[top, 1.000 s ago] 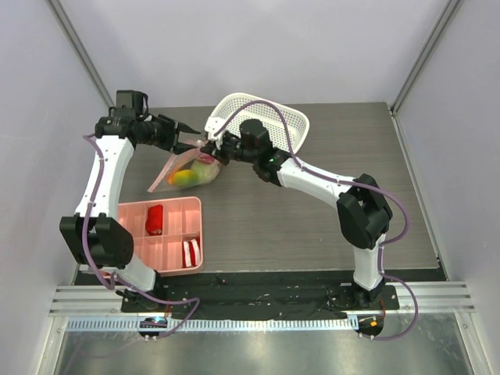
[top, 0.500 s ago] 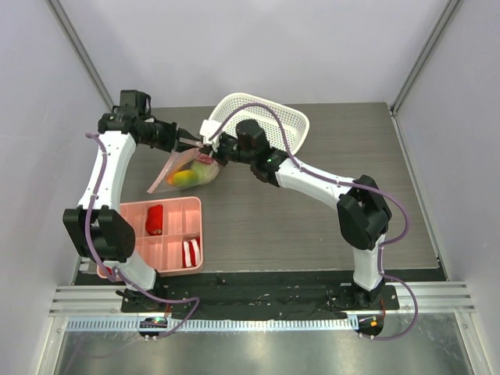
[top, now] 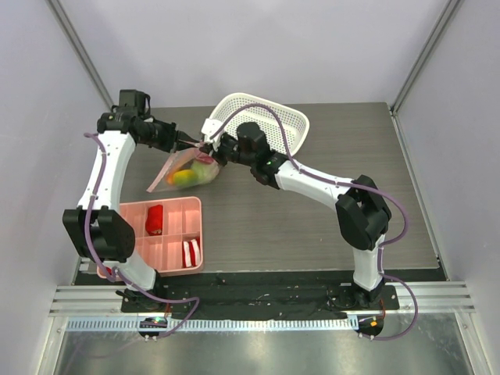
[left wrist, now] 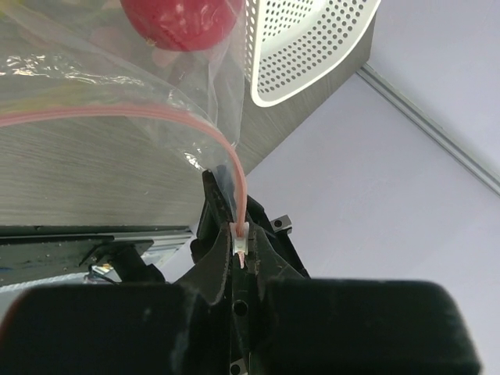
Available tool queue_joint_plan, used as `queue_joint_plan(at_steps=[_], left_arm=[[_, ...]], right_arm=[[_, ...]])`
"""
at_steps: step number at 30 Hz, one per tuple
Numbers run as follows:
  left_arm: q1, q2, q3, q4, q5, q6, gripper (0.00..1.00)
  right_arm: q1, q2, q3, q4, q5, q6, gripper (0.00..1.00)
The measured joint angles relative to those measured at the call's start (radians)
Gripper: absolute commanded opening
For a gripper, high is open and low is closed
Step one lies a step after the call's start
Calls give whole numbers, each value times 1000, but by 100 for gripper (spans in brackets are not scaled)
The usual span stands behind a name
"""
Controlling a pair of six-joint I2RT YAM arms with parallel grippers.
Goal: Open the zip-top bag and remove the fake food
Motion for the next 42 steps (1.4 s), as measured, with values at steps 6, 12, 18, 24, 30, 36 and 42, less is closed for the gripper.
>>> queue_joint_plan(at_steps=[6,12,18,24,30,36,42], left_arm=[[0,0,10,-36,-49,43,0],[33,-11,11,-77,-115,85,0],[90,-71,-40,-93,-159,111,0],[132,-138,-124,-91,-167,132,0],[211,-220,-225,-93,-194,164,0],[268,-277,-251,-114,-236,188,0],[328,-300,-280,-159,-258,219,0]], right_arm=[[3,-1,-71,126,3,72,1],[8,-2,-107,204,-2,146,1],[11,-3,-131,290,6,217,1],[19,-3,-154,337,19,275,1],[10,-8,-184,382,50,325,1],[-29,-8,-190,408,73,360,1],[-69,-8,-191,422,105,376,1]])
